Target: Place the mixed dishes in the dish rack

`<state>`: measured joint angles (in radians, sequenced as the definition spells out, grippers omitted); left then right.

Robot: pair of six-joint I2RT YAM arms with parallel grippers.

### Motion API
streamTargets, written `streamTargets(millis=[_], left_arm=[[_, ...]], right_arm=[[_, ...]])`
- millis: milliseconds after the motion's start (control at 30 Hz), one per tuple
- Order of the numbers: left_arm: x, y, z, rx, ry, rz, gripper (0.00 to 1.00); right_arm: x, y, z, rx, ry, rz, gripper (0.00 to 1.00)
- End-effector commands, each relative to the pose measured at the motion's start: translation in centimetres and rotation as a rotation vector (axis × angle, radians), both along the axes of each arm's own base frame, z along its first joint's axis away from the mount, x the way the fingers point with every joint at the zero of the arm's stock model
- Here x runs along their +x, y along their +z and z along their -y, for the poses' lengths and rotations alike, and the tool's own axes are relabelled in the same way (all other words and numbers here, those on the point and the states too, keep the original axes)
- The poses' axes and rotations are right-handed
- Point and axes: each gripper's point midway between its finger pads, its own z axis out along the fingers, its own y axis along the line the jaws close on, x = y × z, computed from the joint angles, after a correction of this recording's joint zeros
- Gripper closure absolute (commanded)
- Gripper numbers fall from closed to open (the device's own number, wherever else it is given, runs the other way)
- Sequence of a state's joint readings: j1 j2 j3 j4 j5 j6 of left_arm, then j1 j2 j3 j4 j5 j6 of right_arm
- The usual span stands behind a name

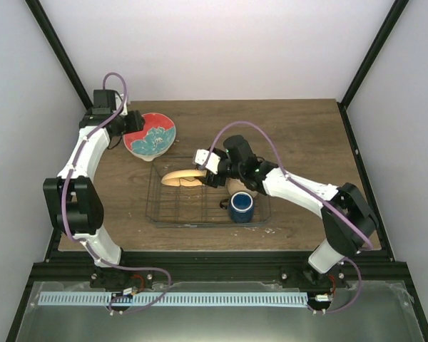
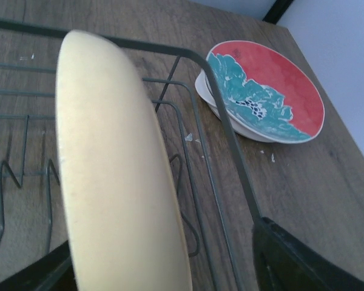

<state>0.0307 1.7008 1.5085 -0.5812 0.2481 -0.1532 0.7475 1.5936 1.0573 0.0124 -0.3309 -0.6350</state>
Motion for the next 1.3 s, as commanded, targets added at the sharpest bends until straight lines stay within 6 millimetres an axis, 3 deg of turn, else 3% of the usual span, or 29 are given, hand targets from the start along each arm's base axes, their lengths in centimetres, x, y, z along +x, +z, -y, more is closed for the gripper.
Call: streamTargets(millis=[0, 200, 333, 500, 667, 767, 1267], left_arm=[[0.3, -1.6, -1.3, 0.027, 0.04, -0.052, 0.44], [1.0, -3.6, -3.4, 0.037, 0.097, -0.092, 0.44], [1.3, -6.5, -5.8, 0.024, 0.166, -0.193, 0.44], [2.0, -9.5, -6.8, 0.025, 0.191, -0.255, 0.45], [3.0, -11.6, -7.4, 0.039, 0.212, -0.277, 0.45], [3.6, -12.4, -7.6, 0.043, 0.218, -0.277, 0.45], [4.7, -15.3, -9.5, 0.036, 0.252, -0.293, 0.46]], right_arm=[[-1.0, 5.1, -0.3, 0.045, 0.015, 0.017, 0.21], [-2.9, 9.3, 0.3, 0.05, 0.049, -0.02, 0.09], [-3.9, 12.7, 0.8, 0.087, 0.063, -0.014, 0.03], [-1.8, 14.8, 1.4, 0.155, -0.055, 0.045, 0.01], [1.7, 13.9, 1.0, 0.158, -0.187, 0.012, 0.02], [2.8, 13.2, 0.6, 0.148, -0.217, -0.013, 0.03], [3.3, 10.6, 0.5, 0.113, -0.224, -0.034, 0.03]])
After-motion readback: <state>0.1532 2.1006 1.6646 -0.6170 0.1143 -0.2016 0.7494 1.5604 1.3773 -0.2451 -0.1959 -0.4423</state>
